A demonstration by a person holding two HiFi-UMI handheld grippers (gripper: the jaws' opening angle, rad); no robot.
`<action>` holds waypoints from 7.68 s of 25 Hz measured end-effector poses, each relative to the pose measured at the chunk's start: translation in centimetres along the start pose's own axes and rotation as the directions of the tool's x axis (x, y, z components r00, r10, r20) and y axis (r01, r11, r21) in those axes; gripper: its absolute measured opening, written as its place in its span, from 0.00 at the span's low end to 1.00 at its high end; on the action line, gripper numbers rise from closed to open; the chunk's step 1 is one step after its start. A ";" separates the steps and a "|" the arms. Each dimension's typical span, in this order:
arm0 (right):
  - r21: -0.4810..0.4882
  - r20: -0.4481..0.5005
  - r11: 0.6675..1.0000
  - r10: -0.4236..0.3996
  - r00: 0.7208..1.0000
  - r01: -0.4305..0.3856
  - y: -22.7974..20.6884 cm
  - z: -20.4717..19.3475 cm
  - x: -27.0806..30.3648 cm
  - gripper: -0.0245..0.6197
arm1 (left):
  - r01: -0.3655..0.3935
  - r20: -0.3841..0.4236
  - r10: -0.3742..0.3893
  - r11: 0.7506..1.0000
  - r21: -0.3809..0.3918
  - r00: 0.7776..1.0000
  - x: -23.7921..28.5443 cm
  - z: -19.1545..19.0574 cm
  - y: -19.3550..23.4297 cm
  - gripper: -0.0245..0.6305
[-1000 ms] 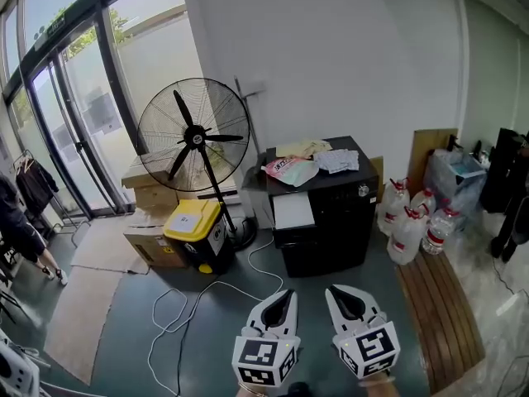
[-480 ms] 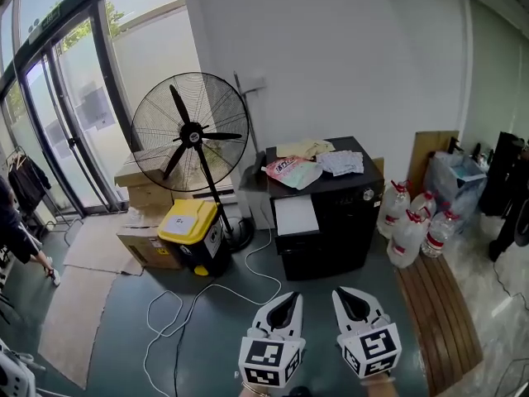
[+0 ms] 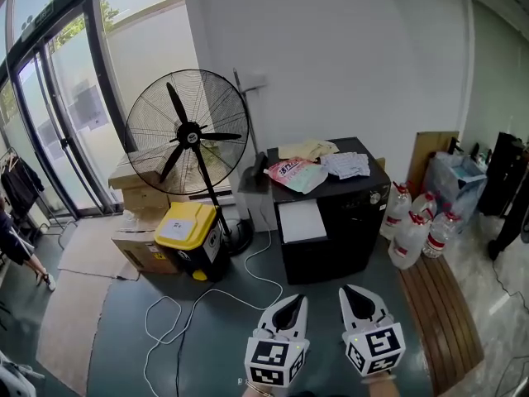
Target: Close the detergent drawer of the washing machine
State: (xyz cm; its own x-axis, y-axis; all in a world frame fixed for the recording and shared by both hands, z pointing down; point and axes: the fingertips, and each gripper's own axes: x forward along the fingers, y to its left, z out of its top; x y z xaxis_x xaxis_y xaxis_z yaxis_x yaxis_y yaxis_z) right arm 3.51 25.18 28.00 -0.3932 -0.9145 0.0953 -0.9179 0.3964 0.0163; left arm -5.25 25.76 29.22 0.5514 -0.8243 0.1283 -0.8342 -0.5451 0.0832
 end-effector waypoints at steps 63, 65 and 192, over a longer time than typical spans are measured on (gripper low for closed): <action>0.085 -0.325 0.994 0.099 0.940 -0.075 -11.2 -21.1 27.7 0.14 | -0.086 -0.209 0.061 0.990 -0.113 0.976 26.7 -18.2 16.0 0.12; 0.088 -0.331 0.994 0.095 0.939 -0.070 -11.3 -21.8 28.1 0.14 | -0.083 -0.215 0.057 0.990 -0.113 0.975 27.1 -19.1 16.3 0.12; 0.166 -0.344 0.986 0.073 0.936 -0.016 -12.3 -26.1 35.1 0.08 | -0.143 -0.215 0.121 0.986 -0.088 0.969 33.5 -21.5 20.4 0.06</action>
State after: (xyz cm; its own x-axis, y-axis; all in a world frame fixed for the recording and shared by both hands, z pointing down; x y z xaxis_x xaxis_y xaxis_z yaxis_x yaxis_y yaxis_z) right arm 2.32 -9.70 57.16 -0.4168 -0.7995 0.4326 -0.9077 0.3918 -0.1505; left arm -3.81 -9.64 56.44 0.4330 -0.8320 0.3468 -0.9013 -0.4062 0.1507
